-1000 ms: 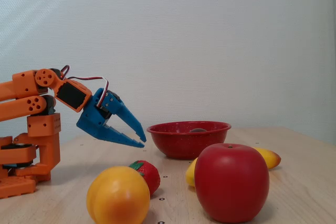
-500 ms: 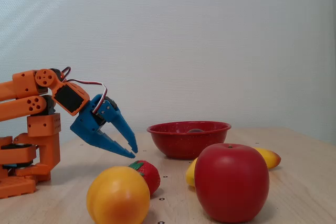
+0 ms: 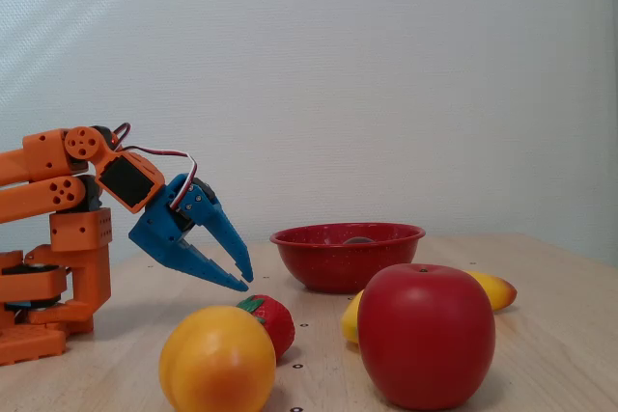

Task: Put the plum in the red bowl.

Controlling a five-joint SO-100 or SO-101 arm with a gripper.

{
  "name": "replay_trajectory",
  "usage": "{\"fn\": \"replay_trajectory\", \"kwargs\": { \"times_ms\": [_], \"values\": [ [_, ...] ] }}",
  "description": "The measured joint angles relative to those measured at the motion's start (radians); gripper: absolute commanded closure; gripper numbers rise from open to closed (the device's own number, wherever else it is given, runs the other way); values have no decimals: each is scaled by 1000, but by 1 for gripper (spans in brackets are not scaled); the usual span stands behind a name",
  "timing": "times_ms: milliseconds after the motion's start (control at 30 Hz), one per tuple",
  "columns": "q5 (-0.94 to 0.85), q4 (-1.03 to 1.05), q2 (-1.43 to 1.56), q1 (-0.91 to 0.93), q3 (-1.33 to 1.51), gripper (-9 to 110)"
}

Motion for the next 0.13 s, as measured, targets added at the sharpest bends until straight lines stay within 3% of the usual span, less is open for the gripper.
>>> {"fn": "replay_trajectory", "kwargs": {
  "times_ms": [133],
  "values": [
    [0,0,0,0,0,101]
  ]
}}
